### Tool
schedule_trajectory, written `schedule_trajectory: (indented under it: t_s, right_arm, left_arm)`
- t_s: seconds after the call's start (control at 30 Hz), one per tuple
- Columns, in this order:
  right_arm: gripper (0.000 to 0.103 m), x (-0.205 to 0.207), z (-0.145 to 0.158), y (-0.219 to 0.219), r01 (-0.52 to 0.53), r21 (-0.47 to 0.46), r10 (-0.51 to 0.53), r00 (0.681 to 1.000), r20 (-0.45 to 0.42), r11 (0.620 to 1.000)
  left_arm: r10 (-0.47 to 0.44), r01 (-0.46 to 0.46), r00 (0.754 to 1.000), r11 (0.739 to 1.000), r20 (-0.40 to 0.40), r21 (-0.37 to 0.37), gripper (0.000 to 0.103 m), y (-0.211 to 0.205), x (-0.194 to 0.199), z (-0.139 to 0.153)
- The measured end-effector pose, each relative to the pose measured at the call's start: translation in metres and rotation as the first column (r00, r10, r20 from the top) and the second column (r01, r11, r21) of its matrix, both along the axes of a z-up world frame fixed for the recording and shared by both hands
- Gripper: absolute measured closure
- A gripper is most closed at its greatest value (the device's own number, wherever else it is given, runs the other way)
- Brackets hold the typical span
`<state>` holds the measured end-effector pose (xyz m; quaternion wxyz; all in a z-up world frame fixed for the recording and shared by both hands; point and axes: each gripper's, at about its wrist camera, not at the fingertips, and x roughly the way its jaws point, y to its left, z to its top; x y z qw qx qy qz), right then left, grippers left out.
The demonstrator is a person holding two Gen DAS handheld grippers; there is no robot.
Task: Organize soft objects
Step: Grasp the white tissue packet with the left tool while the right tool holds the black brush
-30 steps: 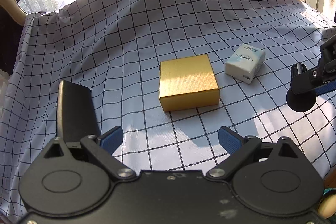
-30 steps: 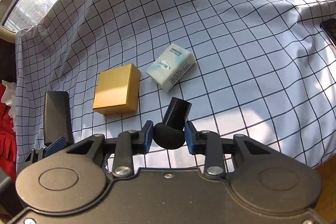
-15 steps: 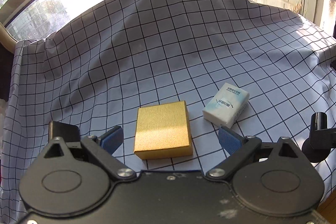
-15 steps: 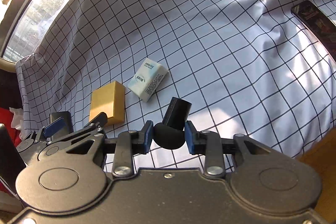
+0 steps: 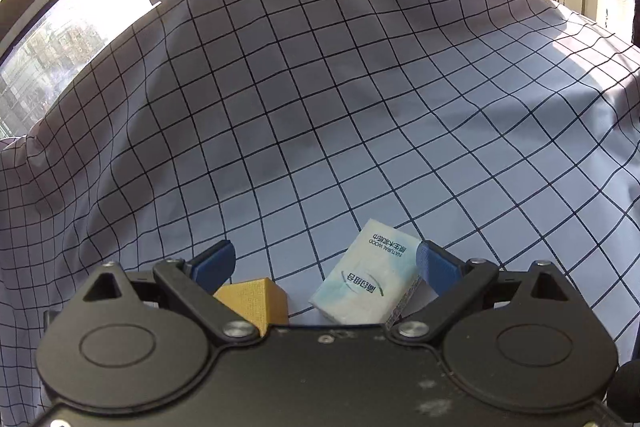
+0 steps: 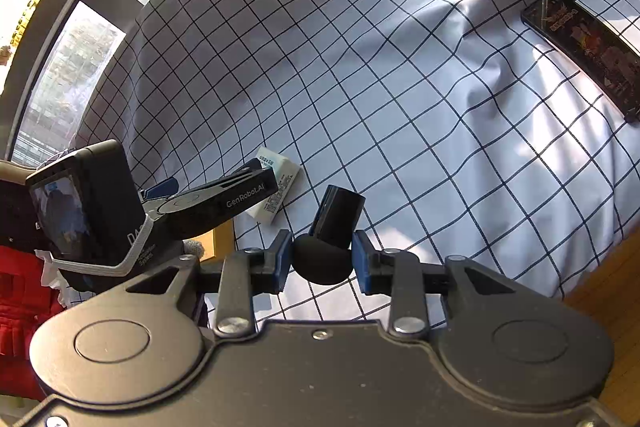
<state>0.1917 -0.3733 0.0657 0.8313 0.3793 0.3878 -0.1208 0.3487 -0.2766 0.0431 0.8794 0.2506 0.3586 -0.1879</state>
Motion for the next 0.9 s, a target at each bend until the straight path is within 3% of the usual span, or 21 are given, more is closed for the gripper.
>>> schedule_trajectory:
  t_s: [0.17, 0.57, 0.63, 0.73, 0.9]
  right_arm:
    - [0.069, 0.001, 0.001, 0.003, -0.007, -0.009, 0.007, 1.000, 0.003, 1.000]
    - [0.069, 0.005, 0.002, 0.012, -0.013, -0.036, 0.013, 1.000, 0.004, 0.999]
    - [0.069, 0.006, 0.002, 0.012, -0.008, -0.048, 0.008, 1.000, 0.005, 0.999]
    - [0.069, 0.007, 0.003, 0.012, 0.000, -0.061, 0.001, 1.000, 0.004, 0.998]
    - [0.069, 0.004, 0.004, 0.008, 0.009, -0.065, -0.009, 1.000, 0.012, 0.998]
  left_arm:
    - [-0.007, 0.006, 1.000, 0.998, 0.013, 0.057, 0.005, -0.010, 0.007, -0.020]
    - [-0.006, 0.008, 0.999, 0.998, -0.040, 0.055, 0.005, -0.017, 0.017, -0.036]
    - [-0.007, 0.010, 0.997, 0.999, -0.083, 0.036, 0.016, -0.016, 0.019, -0.039]
    - [-0.007, 0.003, 0.988, 1.000, -0.153, -0.026, 0.042, -0.012, 0.021, -0.036]
    - [0.033, -0.041, 0.988, 0.998, -0.152, -0.046, 0.048, -0.002, 0.012, -0.018]
